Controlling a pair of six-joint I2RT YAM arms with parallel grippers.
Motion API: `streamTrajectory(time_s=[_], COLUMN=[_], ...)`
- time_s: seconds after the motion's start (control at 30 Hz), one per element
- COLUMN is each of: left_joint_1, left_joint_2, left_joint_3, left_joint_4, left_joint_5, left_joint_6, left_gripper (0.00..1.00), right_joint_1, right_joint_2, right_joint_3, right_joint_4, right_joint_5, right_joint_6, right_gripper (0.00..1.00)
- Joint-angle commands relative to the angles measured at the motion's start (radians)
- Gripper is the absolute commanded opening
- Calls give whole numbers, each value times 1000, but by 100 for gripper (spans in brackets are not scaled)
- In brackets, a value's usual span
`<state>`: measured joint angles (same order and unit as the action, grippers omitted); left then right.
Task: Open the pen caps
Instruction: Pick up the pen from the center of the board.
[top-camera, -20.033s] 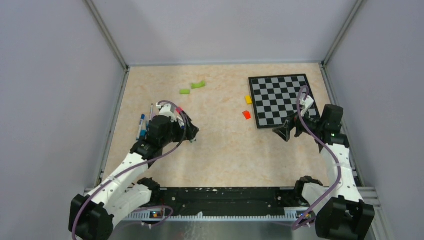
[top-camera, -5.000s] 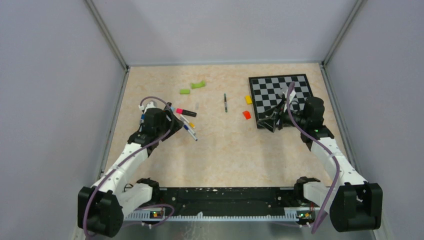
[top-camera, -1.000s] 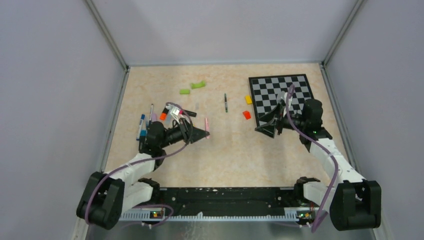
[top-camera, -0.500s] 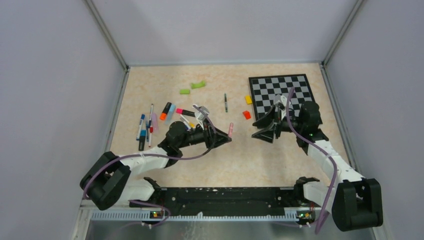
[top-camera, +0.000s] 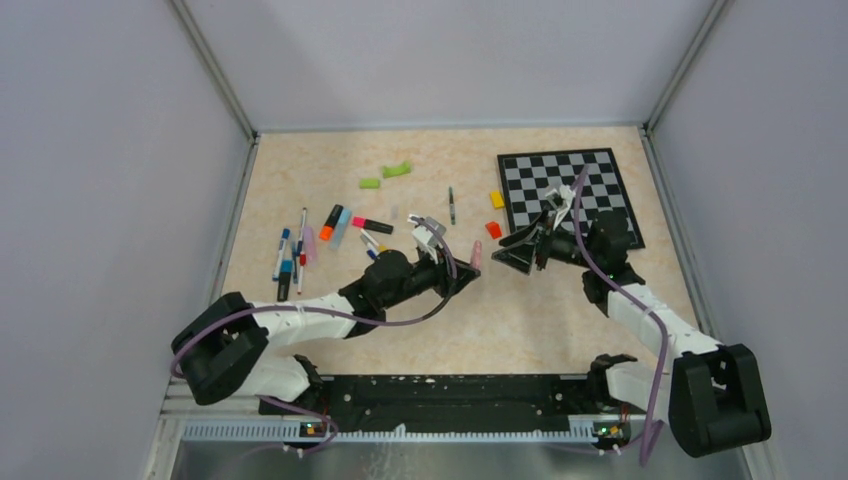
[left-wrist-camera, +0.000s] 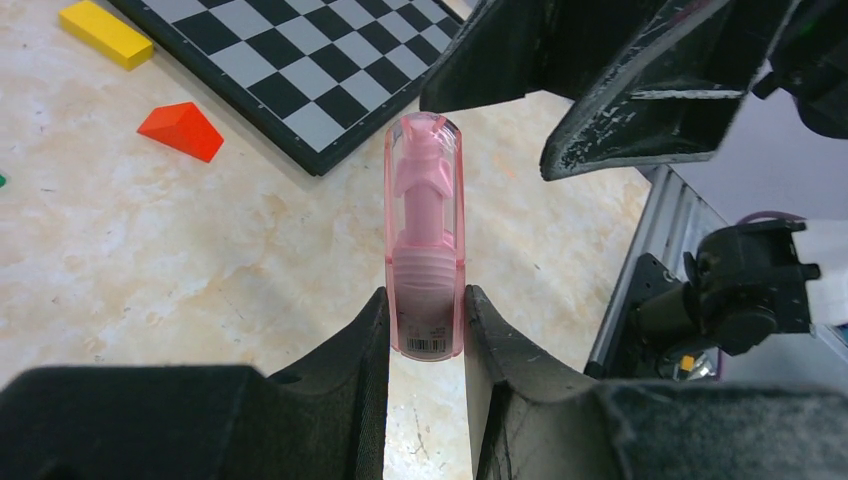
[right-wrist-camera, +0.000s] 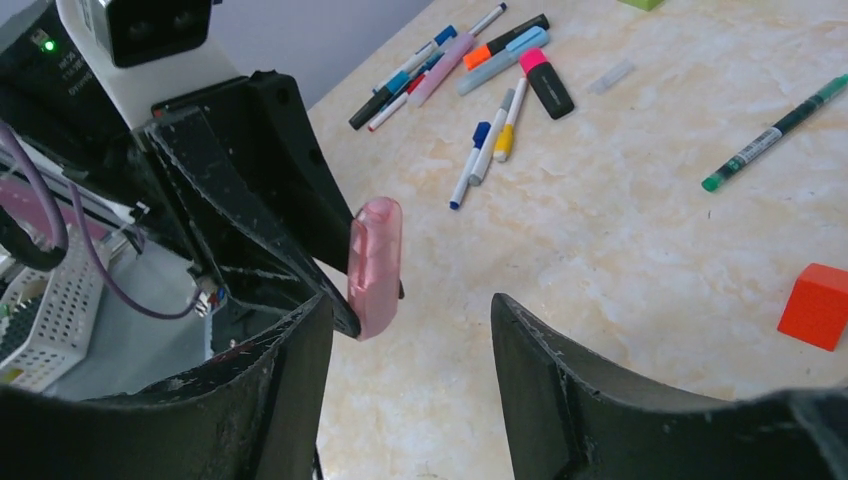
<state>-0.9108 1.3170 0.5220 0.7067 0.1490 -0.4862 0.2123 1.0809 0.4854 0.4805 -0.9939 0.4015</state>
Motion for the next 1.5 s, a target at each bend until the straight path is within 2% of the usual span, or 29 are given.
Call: streamTrajectory(time_s=[0.0, 0.2, 0.47, 0.73, 0.83, 0.9, 0.93, 0.97, 1.03, 1.2, 1.37, 1.4, 1.43, 1.47], left_joint_1=[-34, -78, -114, -142, -150, -152, -153, -153, -152, -153, -152, -151, -151, -150], left_joint_2=[42, 92, 131, 148, 147, 145, 143, 140, 127, 39, -113, -150, -188, -228], left_joint_3=[68, 109, 149, 192, 206, 213, 216, 217, 209, 151, 43, 18, -12, -45], left_joint_4=[12, 3, -7, -58, -79, -95, -101, -107, -106, -93, -87, -79, -67, -51], left_joint_5=[-126, -206, -236, -291, -310, -316, -317, -315, -306, -288, -289, -297, -300, -303], left_joint_6=[1, -30, -49, -64, -54, -45, -39, -32, -16, 59, 154, 168, 188, 201], left_gripper=[0, 0, 0, 0, 0, 2, 4, 12, 25, 44, 67, 75, 88, 97], right_joint_1=[27, 52, 87, 129, 137, 139, 140, 140, 139, 138, 136, 136, 136, 136], right_joint_2=[10, 17, 33, 54, 61, 62, 61, 59, 53, 35, 31, 32, 30, 30], right_joint_3=[-24, -35, -28, -17, -6, 2, 7, 11, 17, 24, 34, 40, 44, 46], right_joint_4=[152, 162, 84, 40, 14, 4, 0, -4, -11, -19, -72, -97, -124, -142], right_joint_5=[55, 80, 191, 215, 212, 204, 199, 193, 183, 140, -38, -85, -123, -156], right_joint_6=[131, 144, 63, 17, -2, -15, -22, -31, -40, -93, -259, -314, -362, -391], right_gripper=[57, 53, 49, 41, 30, 13, 2, 0, 0, 0, 0, 0, 0, 0])
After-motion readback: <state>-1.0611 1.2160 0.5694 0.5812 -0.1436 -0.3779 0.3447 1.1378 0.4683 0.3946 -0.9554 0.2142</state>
